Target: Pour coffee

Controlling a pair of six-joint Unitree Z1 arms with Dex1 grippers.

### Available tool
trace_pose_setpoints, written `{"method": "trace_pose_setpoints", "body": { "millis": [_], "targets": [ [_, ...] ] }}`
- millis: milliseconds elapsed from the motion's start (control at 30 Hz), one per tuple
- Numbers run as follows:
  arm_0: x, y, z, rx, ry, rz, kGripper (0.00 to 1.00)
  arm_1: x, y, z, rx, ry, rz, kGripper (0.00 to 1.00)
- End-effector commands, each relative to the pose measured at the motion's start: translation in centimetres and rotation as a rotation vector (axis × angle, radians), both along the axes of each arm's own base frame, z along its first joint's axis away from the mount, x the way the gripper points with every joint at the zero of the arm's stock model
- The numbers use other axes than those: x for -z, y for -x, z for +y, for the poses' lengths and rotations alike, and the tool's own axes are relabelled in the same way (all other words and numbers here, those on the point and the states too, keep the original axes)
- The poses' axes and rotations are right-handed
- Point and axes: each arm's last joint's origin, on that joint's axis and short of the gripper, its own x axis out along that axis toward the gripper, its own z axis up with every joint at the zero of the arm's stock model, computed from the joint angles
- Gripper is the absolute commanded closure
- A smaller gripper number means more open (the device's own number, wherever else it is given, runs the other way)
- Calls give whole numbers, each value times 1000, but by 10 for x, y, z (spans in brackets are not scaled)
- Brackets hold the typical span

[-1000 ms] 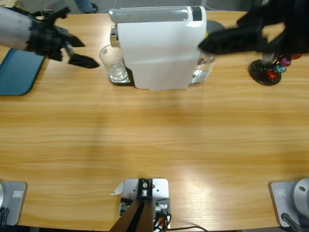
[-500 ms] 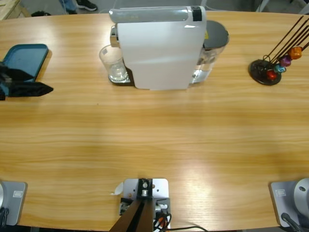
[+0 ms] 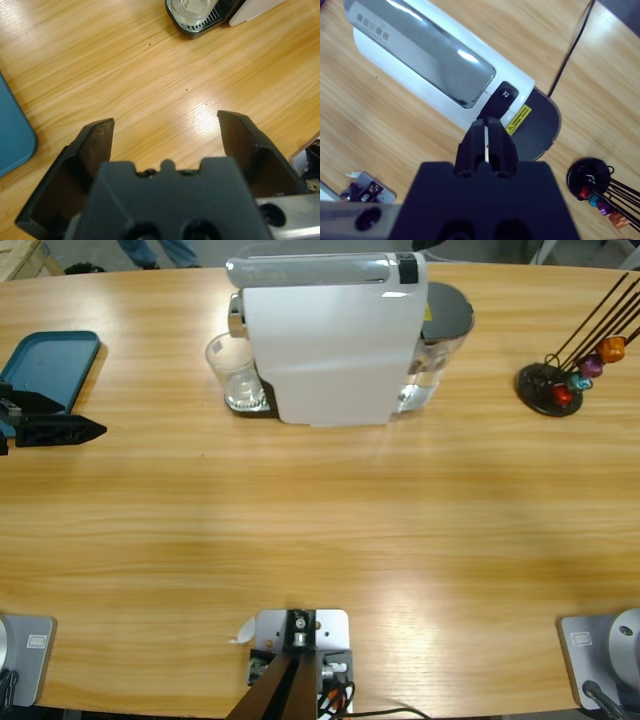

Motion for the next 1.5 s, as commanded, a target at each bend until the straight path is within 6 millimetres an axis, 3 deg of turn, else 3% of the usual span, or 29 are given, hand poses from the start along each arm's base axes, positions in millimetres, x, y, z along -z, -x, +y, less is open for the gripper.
{"method": "trace_pose_setpoints", "body": {
  "millis": [33, 333, 833, 1500],
  "targets": [
    [12, 7, 5, -24, -28, 42, 105, 23, -24, 11, 15, 25, 60, 1000],
    [12, 7, 4, -23, -34, 39, 105, 29, -43, 10, 43, 44, 45, 1000],
    [14, 5, 3, -21, -39, 47, 105, 37, -54, 6, 71, 53, 63, 1000],
    [16, 2, 2, -21, -45, 55, 105, 41, -51, 8, 59, 50, 83, 1000]
  ]
}}
